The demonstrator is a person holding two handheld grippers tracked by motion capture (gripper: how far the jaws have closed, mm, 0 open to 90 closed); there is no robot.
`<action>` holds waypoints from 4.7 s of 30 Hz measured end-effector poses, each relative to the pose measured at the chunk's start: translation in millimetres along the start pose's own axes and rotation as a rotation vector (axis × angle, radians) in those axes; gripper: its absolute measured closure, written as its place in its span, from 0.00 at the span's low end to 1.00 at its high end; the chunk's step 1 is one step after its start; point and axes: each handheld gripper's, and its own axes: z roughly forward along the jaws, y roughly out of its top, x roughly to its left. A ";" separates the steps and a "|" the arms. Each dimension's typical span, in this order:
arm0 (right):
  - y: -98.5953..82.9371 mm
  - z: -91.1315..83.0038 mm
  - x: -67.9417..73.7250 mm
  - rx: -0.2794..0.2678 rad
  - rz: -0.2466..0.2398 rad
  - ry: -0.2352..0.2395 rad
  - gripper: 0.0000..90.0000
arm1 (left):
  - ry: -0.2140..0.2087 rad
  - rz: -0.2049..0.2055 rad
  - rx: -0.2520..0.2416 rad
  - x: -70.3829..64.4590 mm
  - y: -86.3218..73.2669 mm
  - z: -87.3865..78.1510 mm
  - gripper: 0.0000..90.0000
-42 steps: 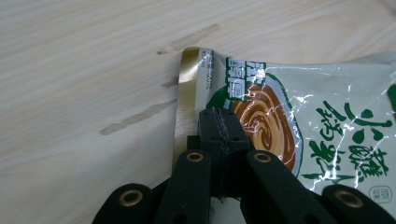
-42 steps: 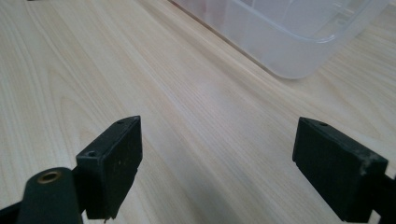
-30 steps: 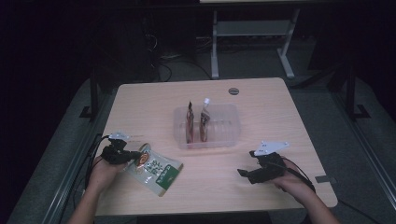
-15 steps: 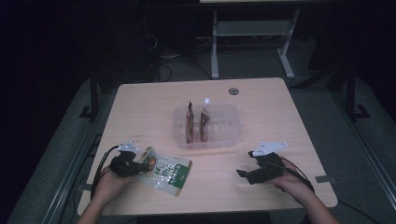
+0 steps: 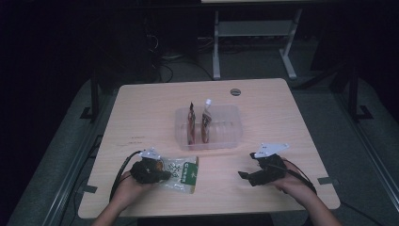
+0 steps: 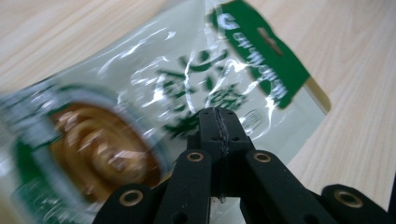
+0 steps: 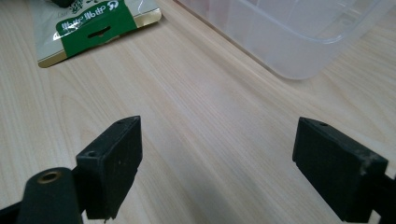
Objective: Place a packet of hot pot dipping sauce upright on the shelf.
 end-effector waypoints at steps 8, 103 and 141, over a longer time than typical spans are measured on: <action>-0.9 -0.9 -1.5 0.000 0.007 0.000 0.17 | 0.056 0.078 -0.032 10.1 12.3 -18.0 1.00; 9.9 -0.9 -2.4 0.064 0.025 0.105 0.31 | 0.003 0.141 -0.113 7.7 -9.7 -38.2 1.00; 68.6 20.5 -3.0 -0.034 -0.014 0.384 0.27 | -0.121 0.309 -0.236 -31.9 53.5 -25.6 1.00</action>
